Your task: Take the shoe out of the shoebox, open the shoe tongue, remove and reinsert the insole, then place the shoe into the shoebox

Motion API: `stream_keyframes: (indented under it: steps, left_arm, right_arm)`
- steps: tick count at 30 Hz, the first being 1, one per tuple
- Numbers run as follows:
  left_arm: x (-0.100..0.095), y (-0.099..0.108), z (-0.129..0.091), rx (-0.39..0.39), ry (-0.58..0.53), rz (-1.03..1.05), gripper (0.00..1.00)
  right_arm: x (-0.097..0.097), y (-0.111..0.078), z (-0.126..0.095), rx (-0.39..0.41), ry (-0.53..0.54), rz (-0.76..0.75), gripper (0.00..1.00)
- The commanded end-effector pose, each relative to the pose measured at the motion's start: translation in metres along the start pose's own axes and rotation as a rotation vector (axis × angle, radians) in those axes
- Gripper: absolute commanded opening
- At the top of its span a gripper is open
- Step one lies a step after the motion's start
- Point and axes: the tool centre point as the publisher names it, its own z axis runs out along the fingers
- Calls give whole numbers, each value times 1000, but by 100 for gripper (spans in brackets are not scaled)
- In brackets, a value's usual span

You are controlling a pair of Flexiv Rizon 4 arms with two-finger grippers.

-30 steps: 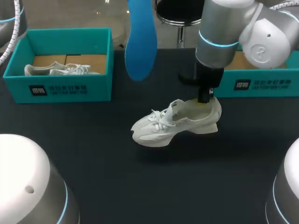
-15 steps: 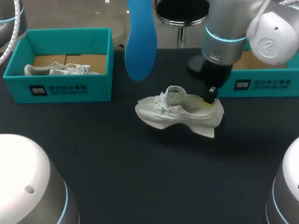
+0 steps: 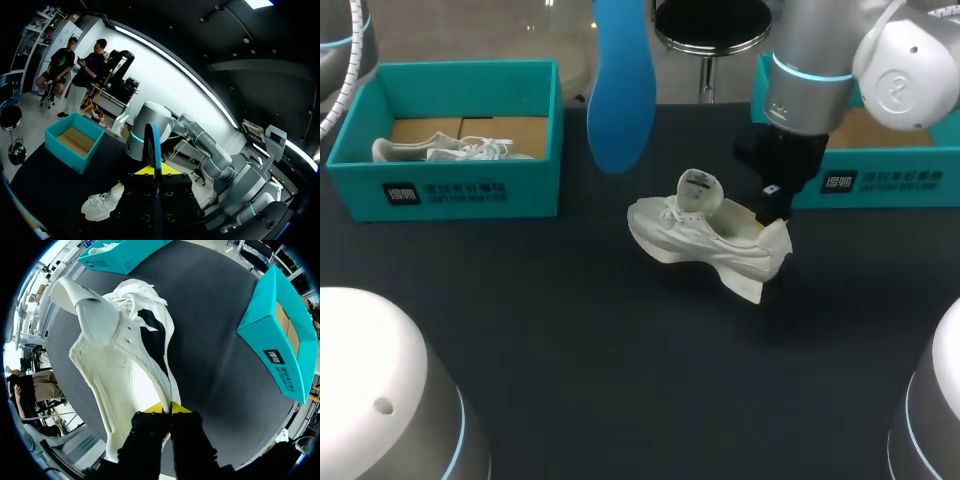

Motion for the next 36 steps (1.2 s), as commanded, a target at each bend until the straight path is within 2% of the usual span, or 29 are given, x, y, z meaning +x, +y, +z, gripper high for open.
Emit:
stream_keyframes:
  steps: [1,16,21,26,36]
  left_arm:
    - [-1,0,0,-2,2,1,0]
    - [-1,0,0,-2,2,1,0]
    - [-1,0,0,-2,2,1,0]
    - [-1,0,0,-2,2,1,0]
    - [-1,0,0,-2,2,1,0]
  right_arm:
    - [1,6,-1,19,-2,1,0]
    - [1,6,-1,19,-2,1,0]
    - [12,-2,-4,-9,-21,130,0]
    - [22,-7,-5,-64,36,296,0]
    - [39,-15,1,-55,62,458,0]
